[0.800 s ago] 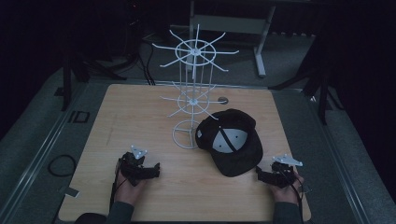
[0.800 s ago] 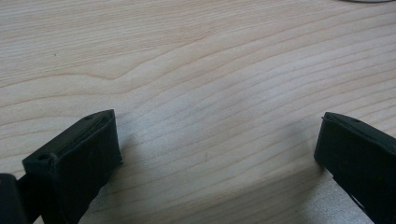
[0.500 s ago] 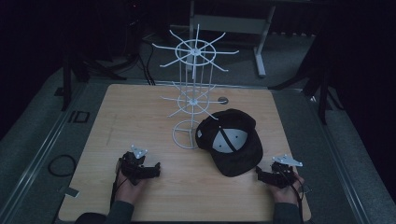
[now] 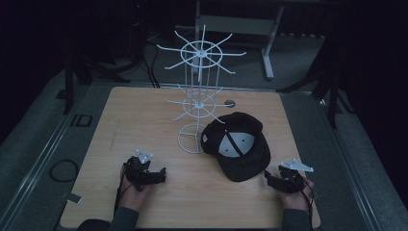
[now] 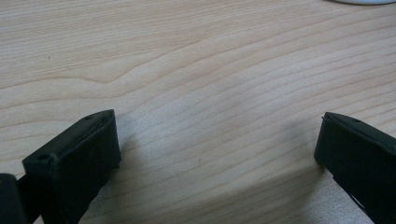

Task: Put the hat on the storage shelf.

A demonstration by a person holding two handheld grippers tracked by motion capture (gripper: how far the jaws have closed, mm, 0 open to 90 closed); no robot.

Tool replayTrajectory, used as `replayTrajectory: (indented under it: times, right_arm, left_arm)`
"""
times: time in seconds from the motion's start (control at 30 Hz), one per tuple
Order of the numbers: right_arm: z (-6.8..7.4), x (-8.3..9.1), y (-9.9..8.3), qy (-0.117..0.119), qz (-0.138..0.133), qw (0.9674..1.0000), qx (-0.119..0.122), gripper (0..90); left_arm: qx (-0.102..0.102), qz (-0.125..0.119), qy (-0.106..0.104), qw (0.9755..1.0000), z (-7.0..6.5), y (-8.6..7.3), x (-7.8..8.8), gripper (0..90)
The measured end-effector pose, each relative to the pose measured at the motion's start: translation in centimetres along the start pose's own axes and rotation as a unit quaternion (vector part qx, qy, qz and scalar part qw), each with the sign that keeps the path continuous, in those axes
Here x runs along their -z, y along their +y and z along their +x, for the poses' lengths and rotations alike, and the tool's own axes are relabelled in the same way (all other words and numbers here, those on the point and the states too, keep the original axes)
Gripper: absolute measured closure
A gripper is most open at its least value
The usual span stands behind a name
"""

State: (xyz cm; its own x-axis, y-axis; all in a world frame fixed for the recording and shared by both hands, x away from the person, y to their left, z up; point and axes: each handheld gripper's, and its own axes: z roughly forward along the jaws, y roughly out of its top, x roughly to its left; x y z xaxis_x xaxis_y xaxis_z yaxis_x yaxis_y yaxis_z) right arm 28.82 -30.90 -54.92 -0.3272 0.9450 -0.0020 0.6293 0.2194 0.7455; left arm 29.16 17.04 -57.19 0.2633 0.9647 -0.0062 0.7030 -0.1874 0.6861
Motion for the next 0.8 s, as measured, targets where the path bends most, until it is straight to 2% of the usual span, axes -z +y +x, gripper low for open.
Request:
replayTrajectory:
  times: [0.2,0.4,0.47,0.5,0.8]
  right_arm:
    - [-0.2,0.7,0.7,0.011,-0.020,0.9997,-0.001,33.0]
    - [0.0,0.5,1.6,0.023,-0.030,0.9992,0.011,28.5]
    - [0.0,0.4,1.8,0.025,-0.034,0.9990,0.014,28.6]
    - [-0.2,0.4,2.3,0.035,-0.045,0.9982,0.015,28.6]
    - [-0.5,0.1,4.1,0.057,-0.059,0.9962,0.027,29.1]
  left_arm:
    - [-0.001,0.001,-0.001,1.0000,-0.1,0.0,0.0,0.1]
    - [-0.003,0.001,-0.003,1.0000,-0.1,0.0,0.0,0.2]
    - [-0.004,0.001,-0.003,1.0000,-0.2,0.0,0.0,0.1]
    - [-0.004,0.001,-0.004,1.0000,-0.2,0.0,0.0,0.1]
    - [-0.005,0.001,-0.004,1.0000,-0.3,0.1,-0.1,0.1]
